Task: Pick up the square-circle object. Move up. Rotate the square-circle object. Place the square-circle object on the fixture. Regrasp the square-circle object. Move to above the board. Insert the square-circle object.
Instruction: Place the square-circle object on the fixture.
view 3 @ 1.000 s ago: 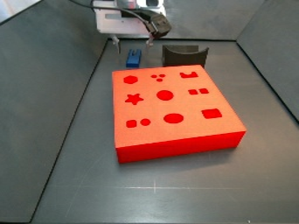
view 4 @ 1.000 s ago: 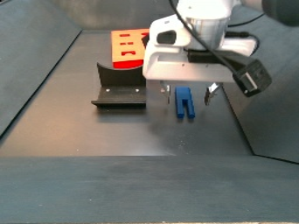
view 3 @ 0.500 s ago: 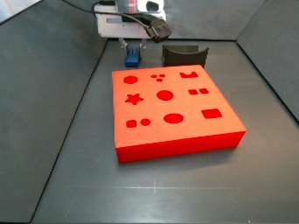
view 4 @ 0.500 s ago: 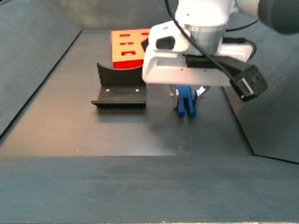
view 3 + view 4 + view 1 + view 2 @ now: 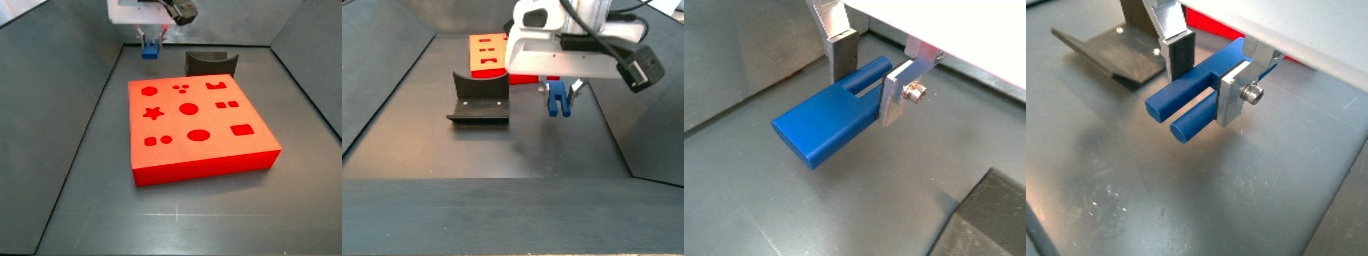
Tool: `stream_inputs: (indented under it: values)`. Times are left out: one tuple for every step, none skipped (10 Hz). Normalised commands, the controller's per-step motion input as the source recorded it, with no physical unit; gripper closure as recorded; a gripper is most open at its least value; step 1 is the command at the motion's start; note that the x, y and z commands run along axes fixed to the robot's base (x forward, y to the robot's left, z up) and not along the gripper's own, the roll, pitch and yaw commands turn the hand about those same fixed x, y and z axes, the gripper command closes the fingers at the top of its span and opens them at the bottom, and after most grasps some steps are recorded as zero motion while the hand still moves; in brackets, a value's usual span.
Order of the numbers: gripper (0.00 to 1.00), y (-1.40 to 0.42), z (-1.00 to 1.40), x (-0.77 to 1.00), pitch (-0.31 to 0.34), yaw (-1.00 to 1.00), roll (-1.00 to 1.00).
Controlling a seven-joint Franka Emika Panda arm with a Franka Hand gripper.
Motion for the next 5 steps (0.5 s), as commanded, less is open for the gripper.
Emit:
stream_inputs:
  values:
    - [1.00,0.00,1.00,0.00,0.009,0.00,0.01]
    - [1.00,0.00,1.00,-0.01,0.018,0.00,0.01]
    - [1.00,0.00,1.00,-0.02,0.033,-0.02,0.04]
    - [1.00,0.00,1.00,-0.02,0.042,-0.02,0.04]
    - [1.00,0.01,1.00,-0.02,0.051,-0.02,0.06]
